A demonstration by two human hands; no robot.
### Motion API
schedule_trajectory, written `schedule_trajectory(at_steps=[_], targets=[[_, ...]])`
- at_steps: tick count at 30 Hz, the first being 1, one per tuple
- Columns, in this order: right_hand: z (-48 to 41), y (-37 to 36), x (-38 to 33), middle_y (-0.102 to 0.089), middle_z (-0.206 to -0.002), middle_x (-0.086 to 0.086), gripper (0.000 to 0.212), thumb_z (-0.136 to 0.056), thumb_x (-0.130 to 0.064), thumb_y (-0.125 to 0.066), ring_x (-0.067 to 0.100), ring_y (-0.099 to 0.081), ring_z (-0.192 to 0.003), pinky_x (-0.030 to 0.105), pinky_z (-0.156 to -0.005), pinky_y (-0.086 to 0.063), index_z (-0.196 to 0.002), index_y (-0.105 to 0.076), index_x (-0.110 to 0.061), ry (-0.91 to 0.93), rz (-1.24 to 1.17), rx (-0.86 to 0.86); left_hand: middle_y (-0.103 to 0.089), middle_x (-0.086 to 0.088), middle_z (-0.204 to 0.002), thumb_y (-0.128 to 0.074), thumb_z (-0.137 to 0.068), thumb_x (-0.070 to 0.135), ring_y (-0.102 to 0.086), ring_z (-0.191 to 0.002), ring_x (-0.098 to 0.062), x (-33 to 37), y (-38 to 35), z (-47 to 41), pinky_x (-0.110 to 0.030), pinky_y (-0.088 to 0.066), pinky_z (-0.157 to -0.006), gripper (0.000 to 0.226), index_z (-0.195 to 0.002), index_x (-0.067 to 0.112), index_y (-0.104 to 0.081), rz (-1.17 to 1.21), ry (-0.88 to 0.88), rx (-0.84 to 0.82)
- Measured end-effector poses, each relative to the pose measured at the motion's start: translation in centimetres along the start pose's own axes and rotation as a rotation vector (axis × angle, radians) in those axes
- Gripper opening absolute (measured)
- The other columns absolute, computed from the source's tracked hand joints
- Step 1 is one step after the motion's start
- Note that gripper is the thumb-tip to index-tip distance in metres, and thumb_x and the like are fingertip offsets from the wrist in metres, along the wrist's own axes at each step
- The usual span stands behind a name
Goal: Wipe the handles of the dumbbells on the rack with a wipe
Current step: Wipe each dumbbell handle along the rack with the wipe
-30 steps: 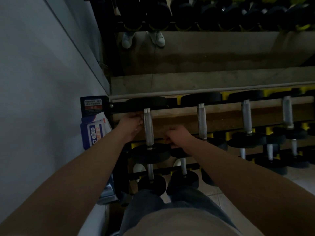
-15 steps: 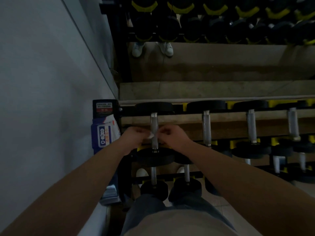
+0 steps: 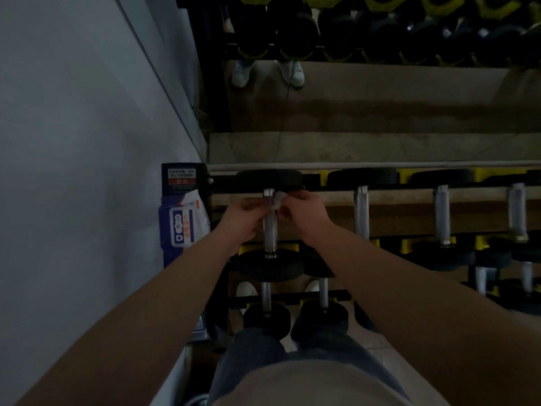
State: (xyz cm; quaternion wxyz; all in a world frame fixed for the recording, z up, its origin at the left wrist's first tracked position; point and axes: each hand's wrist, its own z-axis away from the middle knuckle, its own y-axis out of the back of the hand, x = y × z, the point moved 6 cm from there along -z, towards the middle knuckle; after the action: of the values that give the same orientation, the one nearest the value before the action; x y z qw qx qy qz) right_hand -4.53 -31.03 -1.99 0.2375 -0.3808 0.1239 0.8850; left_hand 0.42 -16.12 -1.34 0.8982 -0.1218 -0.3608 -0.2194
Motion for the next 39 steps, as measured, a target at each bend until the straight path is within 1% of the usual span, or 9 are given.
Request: schedule_trajectory(at_steps=[4, 7, 10, 15, 19, 24, 30, 36, 39], targets=[[-0.4, 0.0, 0.7, -0.072, -0.092, 0.003, 0.006, -0.093, -0.017, -0.065, 0.019, -0.068, -0.089, 0.033, -0.082, -0.058, -0.094, -0.071, -0.018, 0.044, 0.371, 0.007, -0.069, 0.004, -0.116, -0.065, -0.093, 0.043, -0.063, -0.104, -0.015, -1.2, 0.6, -0.8, -0.033, -0.051, -0.091, 0.030, -0.118, 0.026, -0.070, -0.166, 0.011, 0.055], [-0.2, 0.0, 2.0, -0.073, -0.085, 0.011, 0.022, -0.088, -0.028, -0.072, 0.025, -0.069, -0.081, 0.041, -0.077, -0.060, -0.082, -0.072, -0.007, 0.001, 0.653, -0.161, -0.068, 0.001, -0.126, -0.070, -0.084, 0.055, -0.065, -0.111, -0.017, -2.3, 0.8, -1.0, -0.041, -0.051, -0.103, 0.058, -0.132, 0.022, -0.063, -0.227, 0.044, -0.009], [0.9, -0.2, 3.4, -0.062, -0.075, 0.011, 0.017, -0.091, -0.012, -0.065, 0.022, -0.059, -0.070, 0.029, -0.063, -0.049, -0.075, -0.062, -0.005, -0.055, 0.905, -0.366, -0.070, 0.000, -0.121, -0.072, -0.071, 0.071, -0.069, -0.107, -0.020, -3.6, 1.0, -1.0, -0.043, -0.055, -0.098, 0.079, -0.134, 0.023, -0.060, -0.219, 0.141, -0.080], [-0.7, 0.1, 2.5, -0.062, -0.085, 0.005, 0.022, -0.092, 0.004, -0.058, 0.016, -0.062, -0.075, 0.028, -0.072, -0.058, -0.080, -0.059, -0.015, -0.170, 0.361, -0.183, -0.072, -0.004, -0.111, -0.060, -0.076, 0.078, -0.068, -0.103, -0.026, -3.6, 1.4, -0.8, -0.039, -0.055, -0.088, 0.071, -0.122, 0.025, -0.065, -0.319, 0.174, -0.069], [-3.1, -0.8, 0.6, -0.066, -0.099, 0.021, 0.022, -0.084, 0.016, -0.053, 0.040, -0.065, -0.106, 0.049, -0.095, -0.056, -0.093, -0.067, 0.002, -0.169, 0.084, -0.077, -0.067, -0.007, -0.119, -0.058, -0.087, 0.068, -0.062, -0.099, -0.022, -3.8, 1.5, -0.7, -0.034, -0.048, -0.081, 0.052, -0.115, 0.025, -0.065, -0.335, 0.214, -0.053], [-2.7, -1.3, 3.1, -0.066, -0.122, 0.020, 0.040, -0.086, 0.016, -0.053, 0.034, -0.063, -0.114, 0.048, -0.103, -0.052, -0.120, -0.067, 0.002, -0.180, 0.353, -0.333, -0.067, -0.002, -0.106, -0.057, -0.089, 0.066, -0.060, -0.091, -0.018, -4.2, 1.9, -0.6, -0.028, -0.046, -0.072, 0.056, -0.121, 0.021, -0.065, -0.315, 0.228, -0.033], [-0.6, -0.5, 4.1, -0.067, -0.086, 0.013, 0.015, -0.080, 0.007, -0.064, 0.024, -0.061, -0.080, 0.033, -0.072, -0.049, -0.088, -0.072, -0.003, -0.147, 0.849, -0.509, -0.071, -0.005, -0.115, -0.059, -0.090, 0.062, -0.065, -0.105, -0.024, -4.4, 1.8, -0.7, -0.032, -0.045, -0.077, 0.052, -0.119, 0.020, -0.067, -0.268, 0.245, -0.048], [-3.6, -0.8, 0.3, -0.061, -0.089, 0.012, 0.029, -0.084, 0.022, -0.052, 0.021, -0.061, -0.082, 0.025, -0.069, -0.050, -0.081, -0.065, -0.003, -0.217, -0.067, -0.193, -0.067, -0.008, -0.118, -0.060, -0.088, 0.064, -0.061, -0.105, -0.026, -4.2, 1.9, -0.8, -0.034, -0.046, -0.081, 0.052, -0.118, 0.022, -0.064, -0.300, 0.258, -0.035], [-3.8, -0.9, 0.6, -0.063, -0.091, 0.019, 0.020, -0.083, 0.021, -0.053, 0.031, -0.065, -0.089, 0.035, -0.074, -0.055, -0.088, -0.067, 0.008, -0.190, 0.071, -0.146, -0.067, -0.008, -0.121, -0.061, -0.084, 0.067, -0.063, -0.109, -0.029, -4.0, 1.8, -0.7, -0.033, -0.048, -0.077, 0.056, -0.120, 0.025, -0.063, -0.310, 0.250, -0.033]])
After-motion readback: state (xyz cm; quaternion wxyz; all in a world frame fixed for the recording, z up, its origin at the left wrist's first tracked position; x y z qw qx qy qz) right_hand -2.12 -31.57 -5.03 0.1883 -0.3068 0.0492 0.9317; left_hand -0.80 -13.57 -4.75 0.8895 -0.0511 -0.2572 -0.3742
